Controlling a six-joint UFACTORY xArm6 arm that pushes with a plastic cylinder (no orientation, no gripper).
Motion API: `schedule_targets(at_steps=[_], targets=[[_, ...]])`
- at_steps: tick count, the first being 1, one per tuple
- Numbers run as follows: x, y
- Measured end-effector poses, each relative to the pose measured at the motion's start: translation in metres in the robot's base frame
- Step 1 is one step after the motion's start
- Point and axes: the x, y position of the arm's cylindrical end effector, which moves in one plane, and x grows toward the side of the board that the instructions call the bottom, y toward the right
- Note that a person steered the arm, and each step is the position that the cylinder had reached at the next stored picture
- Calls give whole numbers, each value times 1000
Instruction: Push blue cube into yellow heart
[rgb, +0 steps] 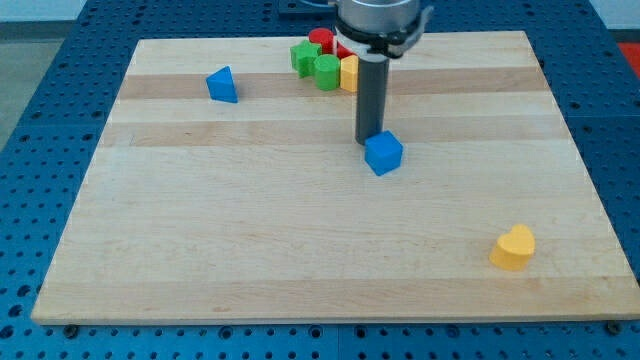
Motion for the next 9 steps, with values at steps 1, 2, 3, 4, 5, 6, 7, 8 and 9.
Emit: schedule_targets(at_steps=[1,2,3,4,5,6,7,8,9], targets=[[25,23],[43,28],[43,6],[47,-7],[52,18],[57,41],[67,56],[84,57],[95,61]])
